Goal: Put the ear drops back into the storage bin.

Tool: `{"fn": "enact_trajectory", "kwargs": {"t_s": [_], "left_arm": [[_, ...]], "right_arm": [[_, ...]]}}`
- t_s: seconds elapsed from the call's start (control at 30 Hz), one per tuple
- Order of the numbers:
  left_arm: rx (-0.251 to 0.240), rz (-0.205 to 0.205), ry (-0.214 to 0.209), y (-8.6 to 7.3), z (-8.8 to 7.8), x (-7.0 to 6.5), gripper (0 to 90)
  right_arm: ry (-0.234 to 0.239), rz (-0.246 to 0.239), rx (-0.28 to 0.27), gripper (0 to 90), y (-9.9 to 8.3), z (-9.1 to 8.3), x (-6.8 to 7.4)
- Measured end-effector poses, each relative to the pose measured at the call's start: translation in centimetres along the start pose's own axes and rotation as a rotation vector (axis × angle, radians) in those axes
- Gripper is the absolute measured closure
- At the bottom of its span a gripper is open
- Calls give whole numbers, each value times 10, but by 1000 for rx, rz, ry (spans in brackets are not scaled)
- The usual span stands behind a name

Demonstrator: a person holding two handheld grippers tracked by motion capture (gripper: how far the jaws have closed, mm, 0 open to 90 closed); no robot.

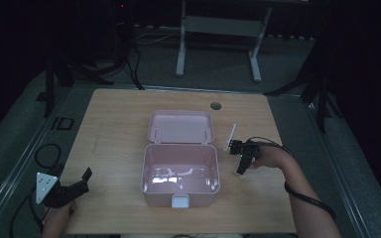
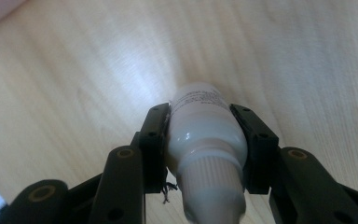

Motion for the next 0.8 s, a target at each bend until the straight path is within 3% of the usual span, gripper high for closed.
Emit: {"fn": "enact_trajectory", "kwargs": {"t_s": [0.03,0.1,0.37,0.5,0.8], "left_arm": [[0,0,0,0,0,0,5],[0,1,0,0,0,0,5],[0,0,1,0,0,0,5],[0,0,1,0,0,0,4],[2,1,2,0,0,0,5]], "right_arm": [[-10,-81,1,596,-3,-1,6],[-14,-146,-6,596,-5,-1,11],[-18,-329,-19,597,-11,-6,29],[-41,-373,-5,596,-12,-9,35],[-31,-424,0,597,-11,-21,51]]}}
Point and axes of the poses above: each handheld gripper's, and its own axes: z roughly forward along the jaws, y roughly out of its top, x roughly to its left, the point moved 6 cm from there along z, roughly forward along the jaws, and after that the axes turned 5 degrees about -y, right-handed, at the moved point
